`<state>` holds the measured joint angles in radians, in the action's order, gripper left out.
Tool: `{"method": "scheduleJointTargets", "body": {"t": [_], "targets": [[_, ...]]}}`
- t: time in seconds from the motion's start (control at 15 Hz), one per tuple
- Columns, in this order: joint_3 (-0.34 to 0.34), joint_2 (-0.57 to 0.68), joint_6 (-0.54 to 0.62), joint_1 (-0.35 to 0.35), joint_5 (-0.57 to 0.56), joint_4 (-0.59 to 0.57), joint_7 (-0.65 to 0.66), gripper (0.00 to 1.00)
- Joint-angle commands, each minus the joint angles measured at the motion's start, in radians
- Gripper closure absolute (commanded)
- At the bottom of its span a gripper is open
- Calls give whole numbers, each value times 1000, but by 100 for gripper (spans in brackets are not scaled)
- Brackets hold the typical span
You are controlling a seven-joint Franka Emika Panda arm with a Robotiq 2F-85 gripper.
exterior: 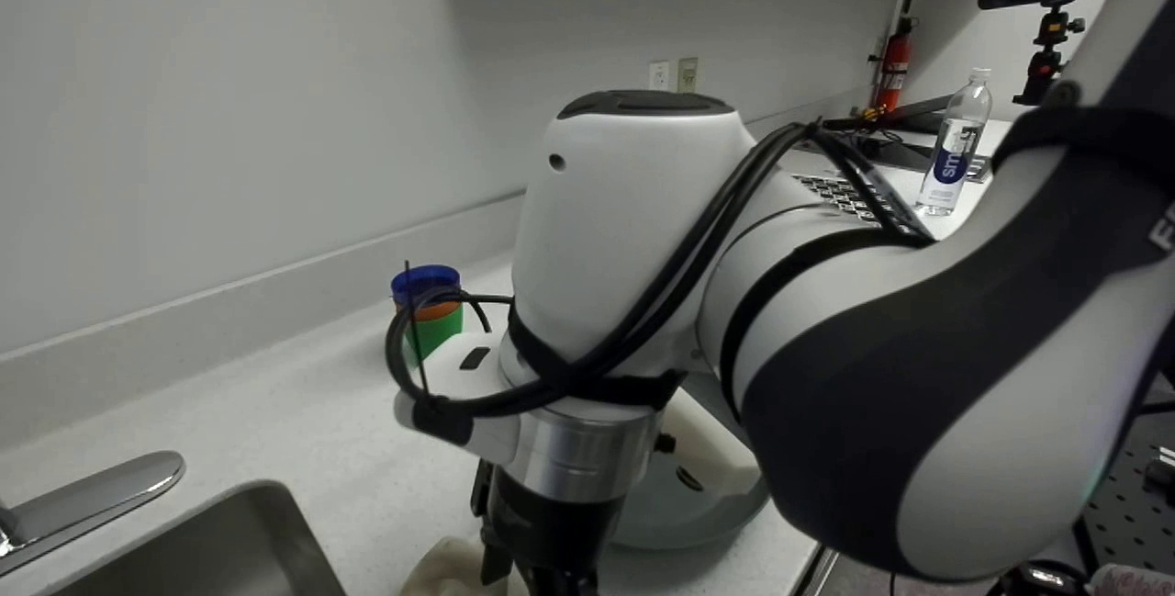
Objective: Use the towel to wipe the top cupboard door
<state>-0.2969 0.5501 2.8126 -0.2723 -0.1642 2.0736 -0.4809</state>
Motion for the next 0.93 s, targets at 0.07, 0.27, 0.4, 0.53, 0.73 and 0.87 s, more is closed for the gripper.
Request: {"method": "scheduleJointTargets", "body": {"t": [0.07, 0.27, 0.4, 0.53, 0.73, 0.87], "targets": [[-32, 40, 30, 29, -6, -38, 16, 41], [-51, 33, 43, 54, 9, -29, 13, 64], [-63, 23, 65, 75, 17, -14, 16, 79], [-82, 11, 91, 100, 31, 3, 16, 94], [-156, -24, 147, 168, 64, 57, 1, 100], [-257, -48, 187, 251, 107, 101, -19, 98]]}}
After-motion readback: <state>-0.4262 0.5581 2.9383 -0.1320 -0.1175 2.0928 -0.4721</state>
